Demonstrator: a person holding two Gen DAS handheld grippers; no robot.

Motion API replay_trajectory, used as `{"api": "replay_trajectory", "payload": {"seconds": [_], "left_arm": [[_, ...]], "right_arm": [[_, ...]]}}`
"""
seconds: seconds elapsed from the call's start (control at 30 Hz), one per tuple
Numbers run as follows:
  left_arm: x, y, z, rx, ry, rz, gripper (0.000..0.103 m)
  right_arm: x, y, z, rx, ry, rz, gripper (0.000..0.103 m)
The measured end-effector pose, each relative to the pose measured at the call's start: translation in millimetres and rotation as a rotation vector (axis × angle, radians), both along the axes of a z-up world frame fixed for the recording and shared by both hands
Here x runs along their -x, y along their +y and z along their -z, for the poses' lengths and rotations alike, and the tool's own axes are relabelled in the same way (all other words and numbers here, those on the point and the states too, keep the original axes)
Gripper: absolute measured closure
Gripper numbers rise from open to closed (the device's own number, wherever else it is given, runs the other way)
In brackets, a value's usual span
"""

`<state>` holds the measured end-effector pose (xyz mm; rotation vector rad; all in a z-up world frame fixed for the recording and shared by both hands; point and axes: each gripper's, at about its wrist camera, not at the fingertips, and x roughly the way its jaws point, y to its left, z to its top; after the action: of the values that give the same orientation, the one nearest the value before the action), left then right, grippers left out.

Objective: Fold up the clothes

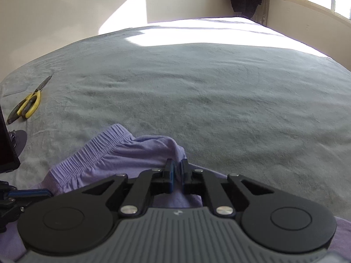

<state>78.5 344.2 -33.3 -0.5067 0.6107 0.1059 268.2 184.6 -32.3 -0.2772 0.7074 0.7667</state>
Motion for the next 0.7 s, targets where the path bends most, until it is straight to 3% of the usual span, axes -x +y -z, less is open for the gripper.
{"api": "replay_trajectory", "payload": {"seconds": [0.47,0.7], "left_arm": [[-3,-6,2,-0.041,0.011,-0.011,0.1],[-2,0,4,0.005,0.005,-0.018,0.1]], "right_arm": [[69,-37,-77,-0.163,0.012,-0.023,0.099],[116,-59,-94,-0.24,0.055,-0.05,0.099]]}}
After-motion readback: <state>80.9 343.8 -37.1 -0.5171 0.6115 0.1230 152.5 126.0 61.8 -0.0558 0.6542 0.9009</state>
